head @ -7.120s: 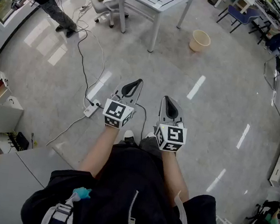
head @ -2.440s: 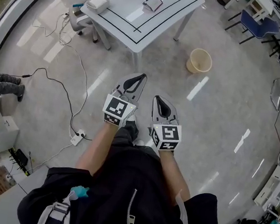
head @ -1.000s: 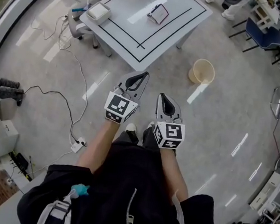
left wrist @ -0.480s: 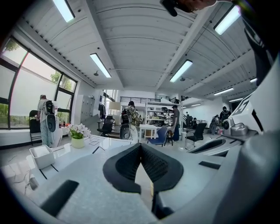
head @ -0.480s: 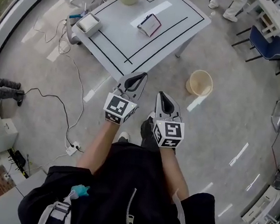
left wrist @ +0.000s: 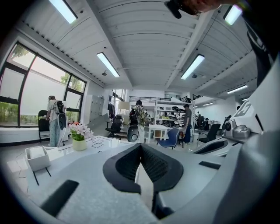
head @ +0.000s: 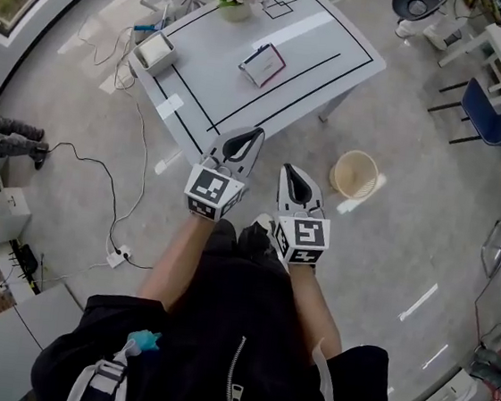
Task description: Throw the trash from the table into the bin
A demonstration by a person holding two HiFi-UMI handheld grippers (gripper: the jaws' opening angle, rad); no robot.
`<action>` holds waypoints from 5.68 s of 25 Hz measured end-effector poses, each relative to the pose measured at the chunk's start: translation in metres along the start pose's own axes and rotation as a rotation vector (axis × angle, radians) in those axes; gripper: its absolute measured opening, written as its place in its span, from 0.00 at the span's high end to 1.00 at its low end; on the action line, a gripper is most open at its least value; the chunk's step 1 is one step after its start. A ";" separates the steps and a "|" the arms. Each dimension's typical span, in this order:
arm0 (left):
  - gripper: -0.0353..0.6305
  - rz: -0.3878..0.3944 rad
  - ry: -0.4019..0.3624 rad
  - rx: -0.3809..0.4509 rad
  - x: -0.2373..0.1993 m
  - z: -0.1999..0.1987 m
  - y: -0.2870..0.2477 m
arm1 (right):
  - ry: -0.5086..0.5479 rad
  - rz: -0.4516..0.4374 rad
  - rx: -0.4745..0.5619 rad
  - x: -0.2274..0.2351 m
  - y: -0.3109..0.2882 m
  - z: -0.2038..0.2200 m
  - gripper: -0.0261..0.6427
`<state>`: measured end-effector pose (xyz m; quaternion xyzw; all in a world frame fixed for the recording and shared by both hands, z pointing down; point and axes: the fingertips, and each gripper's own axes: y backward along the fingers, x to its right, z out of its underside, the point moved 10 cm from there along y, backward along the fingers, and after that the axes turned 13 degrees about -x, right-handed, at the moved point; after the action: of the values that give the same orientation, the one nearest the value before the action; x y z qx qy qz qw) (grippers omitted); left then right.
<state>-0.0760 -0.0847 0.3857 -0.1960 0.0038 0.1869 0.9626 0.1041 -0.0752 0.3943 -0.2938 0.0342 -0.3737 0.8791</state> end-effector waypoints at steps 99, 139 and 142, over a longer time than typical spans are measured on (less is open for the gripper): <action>0.94 -0.513 0.311 -0.211 -0.234 -0.004 -0.175 | 0.547 -0.903 -0.609 0.167 -0.444 -0.135 0.78; 0.94 -0.234 0.136 -0.021 -0.248 -0.063 -0.176 | 0.280 -0.274 0.037 0.150 -0.290 -0.250 0.94; 0.94 -0.181 0.112 -0.019 -0.240 -0.065 -0.183 | 0.255 -0.235 0.039 0.151 -0.281 -0.245 0.94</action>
<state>-0.2291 -0.3519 0.4135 -0.2149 0.0382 0.0878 0.9719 -0.0355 -0.4517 0.3684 -0.2287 0.1037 -0.5088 0.8234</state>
